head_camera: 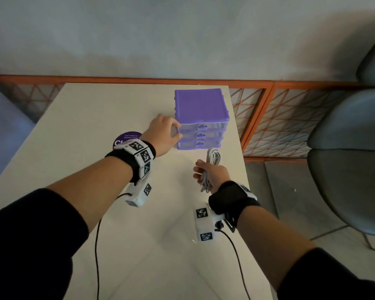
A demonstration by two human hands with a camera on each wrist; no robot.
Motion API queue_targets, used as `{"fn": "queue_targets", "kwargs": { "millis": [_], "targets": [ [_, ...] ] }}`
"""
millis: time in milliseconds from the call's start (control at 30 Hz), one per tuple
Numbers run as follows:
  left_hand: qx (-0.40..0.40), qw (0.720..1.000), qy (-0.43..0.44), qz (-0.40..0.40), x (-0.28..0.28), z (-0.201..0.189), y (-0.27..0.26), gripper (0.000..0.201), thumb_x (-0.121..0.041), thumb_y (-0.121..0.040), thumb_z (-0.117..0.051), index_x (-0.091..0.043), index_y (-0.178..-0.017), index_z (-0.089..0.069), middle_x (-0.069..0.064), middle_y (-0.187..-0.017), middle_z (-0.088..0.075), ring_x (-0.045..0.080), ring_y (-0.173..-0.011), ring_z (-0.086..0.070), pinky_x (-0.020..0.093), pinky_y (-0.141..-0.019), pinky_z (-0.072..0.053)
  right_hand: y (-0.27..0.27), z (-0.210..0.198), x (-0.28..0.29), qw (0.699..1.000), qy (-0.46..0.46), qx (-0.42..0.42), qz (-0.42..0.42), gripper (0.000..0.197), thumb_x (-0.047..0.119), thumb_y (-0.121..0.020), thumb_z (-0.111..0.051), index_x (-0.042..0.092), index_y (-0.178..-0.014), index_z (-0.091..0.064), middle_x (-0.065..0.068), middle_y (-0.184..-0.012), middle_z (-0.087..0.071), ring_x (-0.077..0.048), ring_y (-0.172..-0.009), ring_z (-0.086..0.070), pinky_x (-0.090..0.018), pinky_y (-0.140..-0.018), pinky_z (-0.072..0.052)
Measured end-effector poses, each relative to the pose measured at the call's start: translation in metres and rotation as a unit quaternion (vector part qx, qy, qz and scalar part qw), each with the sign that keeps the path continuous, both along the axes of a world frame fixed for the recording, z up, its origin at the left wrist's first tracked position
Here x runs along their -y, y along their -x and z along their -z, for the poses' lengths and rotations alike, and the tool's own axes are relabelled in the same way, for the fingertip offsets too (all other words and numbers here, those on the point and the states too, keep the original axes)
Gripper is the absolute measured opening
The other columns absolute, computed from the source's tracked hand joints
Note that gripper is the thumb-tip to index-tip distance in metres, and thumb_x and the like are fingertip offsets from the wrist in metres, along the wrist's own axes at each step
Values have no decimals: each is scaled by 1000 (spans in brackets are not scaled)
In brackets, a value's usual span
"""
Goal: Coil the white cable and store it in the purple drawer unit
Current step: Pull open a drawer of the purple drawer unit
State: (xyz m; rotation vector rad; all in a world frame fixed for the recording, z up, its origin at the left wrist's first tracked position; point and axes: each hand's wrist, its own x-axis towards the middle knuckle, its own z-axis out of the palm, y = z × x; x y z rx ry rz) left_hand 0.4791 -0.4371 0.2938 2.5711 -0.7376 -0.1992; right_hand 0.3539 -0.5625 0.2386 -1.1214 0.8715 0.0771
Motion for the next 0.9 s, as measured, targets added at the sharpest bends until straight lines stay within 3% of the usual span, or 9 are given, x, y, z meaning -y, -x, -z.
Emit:
{"fn": "queue_targets", "kwargs": {
  "millis": [100, 233, 367, 533, 800, 900],
  "targets": [
    [43, 998, 2, 43, 15, 10, -10, 56, -22, -87, -62, -13, -138, -42, 12, -145, -33, 29, -136, -30, 33, -112, -24, -17, 11, 15, 996, -2, -29, 85, 28, 12, -85, -68, 9, -63, -50, 1, -37, -47, -16, -35, -47, -28, -47, -34],
    [49, 995, -19, 85, 31, 21, -25, 62, -23, -89, -60, -19, -144, -32, 1, -161, -13, 20, -149, 0, 37, -116, -19, -44, 18, 28, 986, -25, -26, 164, 25, 12, -80, -71, 6, -64, -52, -5, -52, -44, -19, -44, -41, -28, -48, -35],
    [54, 996, 24, 63, 35, 27, -31, 43, -21, -90, -60, -24, -129, -44, -1, -159, -21, 16, -149, -5, 38, -112, -28, -64, 28, 24, 977, -60, -14, 202, 20, 16, -78, -71, 6, -66, -57, -6, -54, -50, -20, -45, -47, -28, -51, -40],
    [78, 993, 53, 72, 32, 33, -34, 40, -16, -90, -59, -23, -127, -47, -5, -156, -29, 13, -148, -12, 35, -111, -29, -83, 33, 13, 966, -113, 25, 232, 24, 20, -76, -74, 8, -62, -60, -4, -52, -55, -18, -46, -52, -27, -53, -46],
    [81, 992, 42, 83, 29, 31, -35, 39, -19, -90, -59, -25, -127, -48, -5, -156, -30, 13, -148, -15, 37, -110, -33, -85, 35, 8, 962, -98, 34, 253, 24, 19, -77, -71, 10, -58, -58, -1, -49, -52, -15, -47, -54, -26, -53, -44],
    [83, 993, 24, 84, 30, 28, -37, 39, -21, -90, -60, -25, -127, -48, -4, -156, -30, 15, -147, -18, 38, -110, -34, -70, 33, -1, 964, -87, 21, 252, 24, 20, -76, -67, 11, -55, -57, 2, -37, -51, -18, -50, -51, -29, -49, -36]
  ]
}}
